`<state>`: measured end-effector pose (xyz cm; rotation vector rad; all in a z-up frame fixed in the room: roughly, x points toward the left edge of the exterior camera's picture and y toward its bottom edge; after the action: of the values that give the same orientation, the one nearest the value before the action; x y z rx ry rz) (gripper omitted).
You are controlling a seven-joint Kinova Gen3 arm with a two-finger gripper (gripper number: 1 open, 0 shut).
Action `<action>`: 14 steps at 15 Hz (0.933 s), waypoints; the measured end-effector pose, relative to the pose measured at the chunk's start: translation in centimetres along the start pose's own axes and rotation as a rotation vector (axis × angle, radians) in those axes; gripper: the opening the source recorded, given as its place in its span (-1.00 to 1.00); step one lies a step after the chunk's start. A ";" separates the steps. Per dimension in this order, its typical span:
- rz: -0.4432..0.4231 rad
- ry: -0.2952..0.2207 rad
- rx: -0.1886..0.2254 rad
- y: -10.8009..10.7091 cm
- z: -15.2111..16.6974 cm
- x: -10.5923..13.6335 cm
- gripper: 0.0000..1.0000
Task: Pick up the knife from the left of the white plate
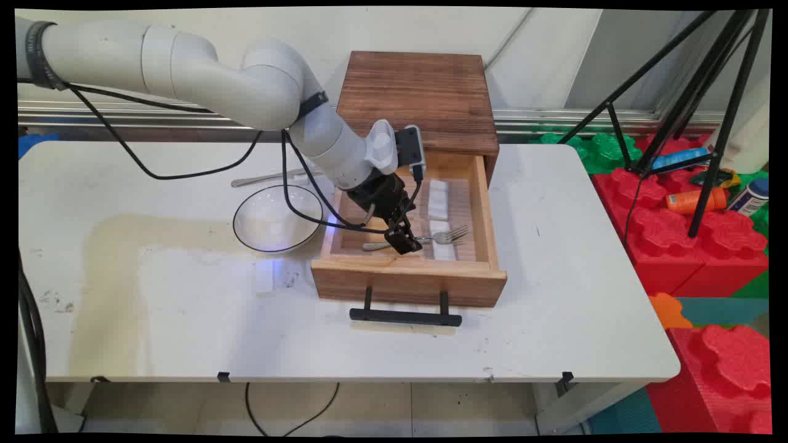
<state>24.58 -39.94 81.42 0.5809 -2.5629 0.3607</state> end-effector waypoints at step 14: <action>0.014 0.108 0.067 -1.2 -7.1 -0.4 1.00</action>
<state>28.27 -38.36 87.43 0.5521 -2.4602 0.4711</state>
